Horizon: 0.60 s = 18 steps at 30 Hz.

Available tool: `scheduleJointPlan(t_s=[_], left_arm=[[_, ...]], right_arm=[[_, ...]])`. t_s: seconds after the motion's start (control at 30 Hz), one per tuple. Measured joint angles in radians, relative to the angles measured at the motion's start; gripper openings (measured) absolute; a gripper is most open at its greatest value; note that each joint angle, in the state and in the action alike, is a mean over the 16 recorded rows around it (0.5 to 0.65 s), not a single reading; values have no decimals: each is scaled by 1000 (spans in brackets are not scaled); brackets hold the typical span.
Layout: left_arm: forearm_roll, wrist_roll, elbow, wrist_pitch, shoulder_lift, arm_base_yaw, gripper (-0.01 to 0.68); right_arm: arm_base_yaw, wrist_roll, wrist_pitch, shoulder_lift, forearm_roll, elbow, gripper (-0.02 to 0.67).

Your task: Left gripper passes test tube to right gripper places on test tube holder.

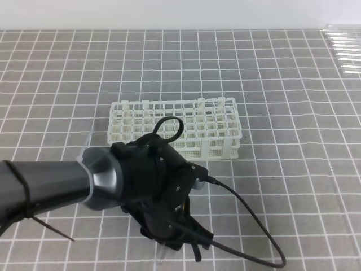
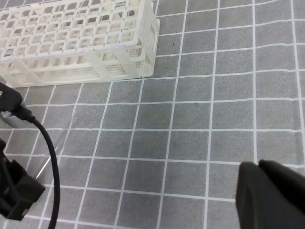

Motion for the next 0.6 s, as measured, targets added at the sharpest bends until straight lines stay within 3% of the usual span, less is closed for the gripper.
scheduleJointPlan(t_s=[0.6], left_arm=[[2,58,4,17,-53,0,9]], right_arm=[[0,0,12,0,1,0,-1]])
